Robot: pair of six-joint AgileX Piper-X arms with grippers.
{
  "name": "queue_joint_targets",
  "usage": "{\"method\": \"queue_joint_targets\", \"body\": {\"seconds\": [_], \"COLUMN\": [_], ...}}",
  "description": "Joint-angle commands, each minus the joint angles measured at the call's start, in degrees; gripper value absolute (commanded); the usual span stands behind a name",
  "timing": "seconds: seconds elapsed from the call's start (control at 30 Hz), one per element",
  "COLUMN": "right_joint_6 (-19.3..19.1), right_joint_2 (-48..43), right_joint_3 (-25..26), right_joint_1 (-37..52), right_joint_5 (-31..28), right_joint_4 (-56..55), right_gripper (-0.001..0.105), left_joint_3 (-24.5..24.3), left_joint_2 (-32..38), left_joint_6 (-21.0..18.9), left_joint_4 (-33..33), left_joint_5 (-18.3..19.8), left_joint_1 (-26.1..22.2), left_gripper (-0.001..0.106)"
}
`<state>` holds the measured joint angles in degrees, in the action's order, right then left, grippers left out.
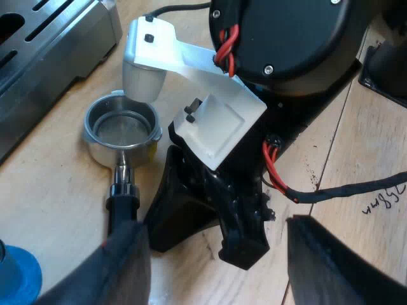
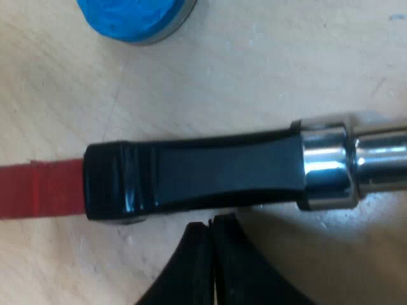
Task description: Put the handle in the coffee machine
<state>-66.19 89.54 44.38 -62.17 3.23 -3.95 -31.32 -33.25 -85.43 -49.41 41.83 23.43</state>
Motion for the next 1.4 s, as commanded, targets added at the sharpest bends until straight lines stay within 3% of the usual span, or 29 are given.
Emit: {"method": "queue_joint_targets", "body": {"seconds": [0.03, 0.2, 0.33, 0.43, 0.6, 0.67, 0.73, 0.9, 1.03, 1.07, 1.2, 1.4], "right_joint_6": [-0.50, -3.57, -6.43, -8.39, -9.04, -10.06, -10.09, -13.61, -14.14, -14.19, -13.59, -13.70], "right_joint_2": [-0.62, -5.38, -9.52, -13.29, -18.08, -19.27, -19.81, -19.92, -19.71, -19.71, -19.71, -18.94], "right_joint_3": [0.18, 1.16, 2.24, 3.04, 5.73, 7.14, 8.66, 13.43, 14.30, 14.30, 14.30, 14.30], "right_joint_1": [-0.75, -2.12, -2.11, -2.11, -2.11, -2.11, -2.11, -2.01, -2.00, -1.82, 0.58, 6.09], "right_joint_5": [-0.36, -7.25, -7.69, -9.23, -11.16, -11.39, -12.88, -18.15, -19.29, -19.49, -19.35, -13.28], "right_joint_4": [-0.89, -9.09, -16.36, -20.45, -24.93, -26.70, -28.76, -35.51, -37.28, -37.83, -38.38, -38.32], "right_gripper": [0.000, 0.000, 0.001, 0.020, 0.074, 0.081, 0.080, 0.078, 0.078, 0.078, 0.078, 0.078], "left_joint_3": [-0.35, -0.35, -0.35, -0.35, -0.35, -0.35, -0.35, -0.35, -0.35, -0.35, -0.35, -0.35], "left_joint_2": [-0.03, -0.03, -0.03, -0.03, -0.03, -0.03, -0.03, -0.03, -0.03, -0.03, -0.03, -0.03], "left_joint_6": [0.02, 0.02, 0.50, 0.50, 0.50, 0.50, 1.03, 7.09, 7.29, 7.29, 7.29, 7.43], "left_joint_4": [0.09, 0.09, 0.09, 0.09, 0.09, 0.09, 0.09, 0.09, 0.09, 0.09, 0.09, 0.09], "left_joint_5": [0.21, 0.01, 0.01, 0.01, 0.01, 0.01, 0.01, 0.01, 0.01, -0.19, -2.36, -3.00], "left_joint_1": [0.00, 0.00, 0.00, 0.00, 0.00, 0.00, 0.00, 0.00, 0.00, 0.00, 0.00, 0.00], "left_gripper": [0.051, 0.051, 0.051, 0.051, 0.051, 0.051, 0.051, 0.051, 0.053, 0.057, 0.075, 0.075]}}
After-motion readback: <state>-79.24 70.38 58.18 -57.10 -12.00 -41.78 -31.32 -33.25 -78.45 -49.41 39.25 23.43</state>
